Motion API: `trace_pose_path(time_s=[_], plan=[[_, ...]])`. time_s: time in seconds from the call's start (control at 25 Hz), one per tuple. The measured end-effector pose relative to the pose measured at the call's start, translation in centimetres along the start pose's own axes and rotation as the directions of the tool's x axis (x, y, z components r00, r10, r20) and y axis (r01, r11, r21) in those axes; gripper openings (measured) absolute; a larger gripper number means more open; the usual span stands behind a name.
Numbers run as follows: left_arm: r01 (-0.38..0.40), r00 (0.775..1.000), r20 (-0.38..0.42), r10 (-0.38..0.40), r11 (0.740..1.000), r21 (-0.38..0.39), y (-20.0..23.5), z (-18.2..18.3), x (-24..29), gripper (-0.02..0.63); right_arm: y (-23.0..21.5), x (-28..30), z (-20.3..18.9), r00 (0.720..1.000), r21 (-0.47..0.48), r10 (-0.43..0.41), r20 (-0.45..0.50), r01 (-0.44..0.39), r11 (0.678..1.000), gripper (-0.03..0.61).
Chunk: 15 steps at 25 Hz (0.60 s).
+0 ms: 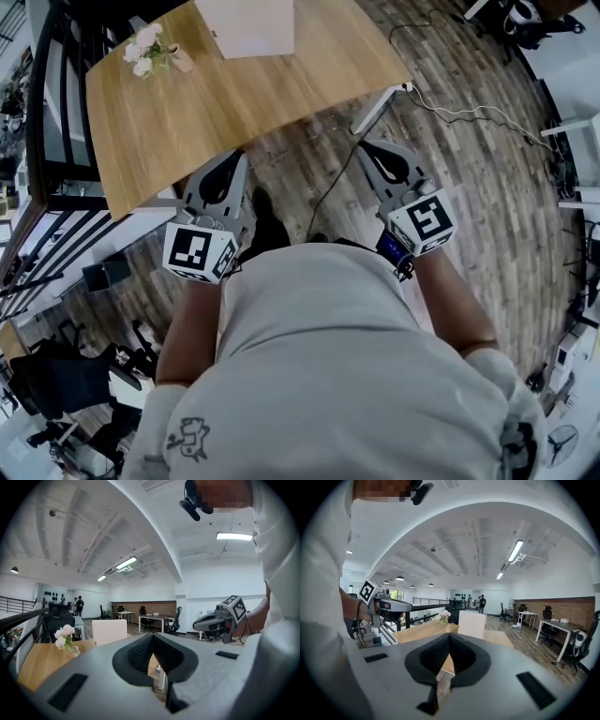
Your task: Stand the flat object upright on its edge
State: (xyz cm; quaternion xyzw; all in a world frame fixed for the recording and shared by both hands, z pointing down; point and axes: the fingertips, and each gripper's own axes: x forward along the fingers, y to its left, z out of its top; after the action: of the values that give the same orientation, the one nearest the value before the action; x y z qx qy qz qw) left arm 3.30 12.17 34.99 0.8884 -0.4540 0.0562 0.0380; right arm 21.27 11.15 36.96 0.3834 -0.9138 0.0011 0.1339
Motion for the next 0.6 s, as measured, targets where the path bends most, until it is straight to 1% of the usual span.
trace_pose_path(time_s=[0.36, 0.6], plan=[[-0.038, 0.999, -0.005, 0.038, 0.999, -0.036, -5.1, -0.7, -4.2, 0.006, 2.7, -5.8, -1.2, 1.000, 0.009, 0.024, -0.002, -0.024, 1.000, 0.005], [-0.043, 0.999, -0.005, 0.043, 0.998, -0.034, -6.5, -0.8, -5.7, 0.006, 4.3, -7.7, -0.7, 0.999, -0.004, 0.022, 0.023, -0.022, 1.000, 0.005]])
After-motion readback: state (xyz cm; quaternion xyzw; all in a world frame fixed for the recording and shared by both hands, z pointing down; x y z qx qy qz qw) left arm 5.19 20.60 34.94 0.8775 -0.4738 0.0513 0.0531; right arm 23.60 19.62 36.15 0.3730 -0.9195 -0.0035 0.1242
